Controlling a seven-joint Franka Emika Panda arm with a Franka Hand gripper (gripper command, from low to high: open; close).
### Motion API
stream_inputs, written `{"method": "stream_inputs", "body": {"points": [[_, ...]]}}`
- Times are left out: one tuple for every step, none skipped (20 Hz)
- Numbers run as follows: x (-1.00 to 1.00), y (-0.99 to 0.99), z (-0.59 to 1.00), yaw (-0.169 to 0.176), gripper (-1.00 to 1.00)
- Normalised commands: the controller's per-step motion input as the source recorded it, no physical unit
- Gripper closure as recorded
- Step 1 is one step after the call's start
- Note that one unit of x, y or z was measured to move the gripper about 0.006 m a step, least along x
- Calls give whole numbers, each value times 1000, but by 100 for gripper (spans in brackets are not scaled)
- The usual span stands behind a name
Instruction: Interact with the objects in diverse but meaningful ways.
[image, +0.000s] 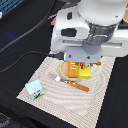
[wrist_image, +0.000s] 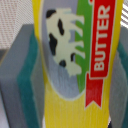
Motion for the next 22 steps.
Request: {"method": "stream_inputs", "body": {"points": [[-446,140,-269,31,100],[-394,131,-283,69,100],[-326,186,-274,130,100],[-331,177,-294,150,100],[-349,163,-337,160,100],[-357,166,-354,165,100],[-383,177,-403,167,100],[-394,189,-417,183,100],[-400,194,-431,219,100],[-406,237,-414,236,100],[-423,206,-360,271,100],[-420,163,-337,288,100],[-429,163,-357,288,100],[-463,174,-331,276,100],[-540,177,-231,252,100],[-611,260,-137,205,100],[-694,280,-80,169,100],[-791,257,-37,129,100],[-823,237,-9,110,100],[-826,297,0,87,100],[-780,320,34,75,100],[-760,351,140,62,100]]}}
